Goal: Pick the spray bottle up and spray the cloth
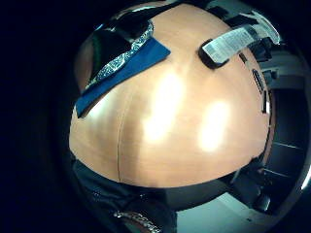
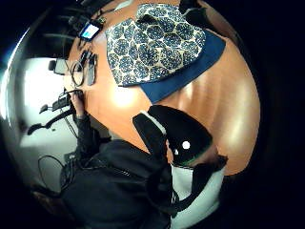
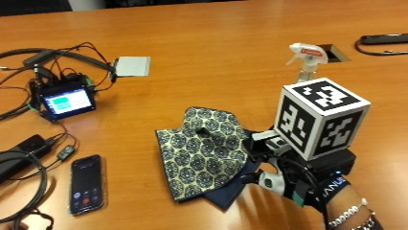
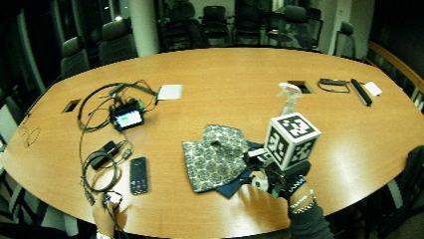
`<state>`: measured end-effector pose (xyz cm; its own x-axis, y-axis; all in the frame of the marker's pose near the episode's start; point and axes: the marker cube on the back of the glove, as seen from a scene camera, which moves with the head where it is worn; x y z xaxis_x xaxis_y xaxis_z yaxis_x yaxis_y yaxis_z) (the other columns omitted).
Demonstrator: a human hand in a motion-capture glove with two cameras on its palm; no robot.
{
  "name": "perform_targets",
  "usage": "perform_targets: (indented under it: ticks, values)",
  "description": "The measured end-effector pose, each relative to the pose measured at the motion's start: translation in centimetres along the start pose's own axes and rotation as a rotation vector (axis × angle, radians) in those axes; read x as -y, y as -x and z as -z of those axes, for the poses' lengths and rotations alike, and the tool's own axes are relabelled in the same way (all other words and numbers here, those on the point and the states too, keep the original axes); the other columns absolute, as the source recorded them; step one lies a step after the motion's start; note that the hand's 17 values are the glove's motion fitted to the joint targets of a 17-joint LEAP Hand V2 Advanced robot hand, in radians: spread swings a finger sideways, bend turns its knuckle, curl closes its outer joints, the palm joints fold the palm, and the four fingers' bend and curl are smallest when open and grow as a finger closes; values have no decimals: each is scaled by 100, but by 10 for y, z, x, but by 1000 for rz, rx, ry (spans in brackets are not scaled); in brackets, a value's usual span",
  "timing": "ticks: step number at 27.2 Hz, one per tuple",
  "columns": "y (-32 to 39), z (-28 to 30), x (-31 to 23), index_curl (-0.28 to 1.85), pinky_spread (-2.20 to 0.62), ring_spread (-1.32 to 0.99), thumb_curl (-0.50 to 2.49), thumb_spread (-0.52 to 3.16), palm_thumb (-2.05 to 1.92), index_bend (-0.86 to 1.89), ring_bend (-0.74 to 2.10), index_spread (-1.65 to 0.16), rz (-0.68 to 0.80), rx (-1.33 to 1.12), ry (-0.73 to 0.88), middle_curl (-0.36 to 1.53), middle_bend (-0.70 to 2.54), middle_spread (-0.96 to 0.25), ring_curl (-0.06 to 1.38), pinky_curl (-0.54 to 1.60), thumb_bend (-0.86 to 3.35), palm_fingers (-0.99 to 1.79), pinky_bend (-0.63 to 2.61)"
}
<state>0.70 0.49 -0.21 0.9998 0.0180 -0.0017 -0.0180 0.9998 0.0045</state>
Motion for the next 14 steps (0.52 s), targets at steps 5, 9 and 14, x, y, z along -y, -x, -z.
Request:
perform_targets:
  ticks: [5,9,14]
  values:
    - [-13,5,-8,16,17,-4,8,64,32,24,30,-30,-36,1,-18,12,24,-4,14,15,17,57,37]
    - [-15,7,-8,20,20,-5,10,80,33,21,30,-35,-42,3,-24,16,23,-5,17,19,15,56,36]
    - [-16,9,-8,23,22,-5,12,92,35,19,28,-38,-43,1,-25,19,21,-5,19,22,12,56,35]
